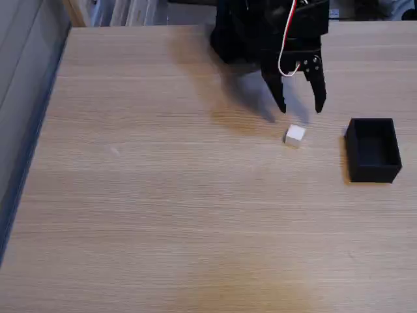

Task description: Pick a white block and place it in the black box.

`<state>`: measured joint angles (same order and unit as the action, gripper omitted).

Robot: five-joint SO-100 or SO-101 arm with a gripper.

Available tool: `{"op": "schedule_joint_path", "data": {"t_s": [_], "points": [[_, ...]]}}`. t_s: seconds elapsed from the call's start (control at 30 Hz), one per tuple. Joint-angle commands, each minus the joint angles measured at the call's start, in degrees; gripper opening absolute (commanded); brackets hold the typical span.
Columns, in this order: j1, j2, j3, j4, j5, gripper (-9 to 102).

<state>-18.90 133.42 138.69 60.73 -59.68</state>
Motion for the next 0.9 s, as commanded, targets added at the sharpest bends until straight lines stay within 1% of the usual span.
{"op": "schedule_joint_path", "data": {"t_s": [0.0,0.13,0.37,0.87], "points": [[0.7,-2.2,-1.6,-2.3,0.5,28],[1.5,-4.7,-1.6,-3.4,0.4,28],[1.3,-8.2,-1.8,-3.7,3.6,28],[1.2,-18.4,-7.2,-6.8,6.4,28]]}}
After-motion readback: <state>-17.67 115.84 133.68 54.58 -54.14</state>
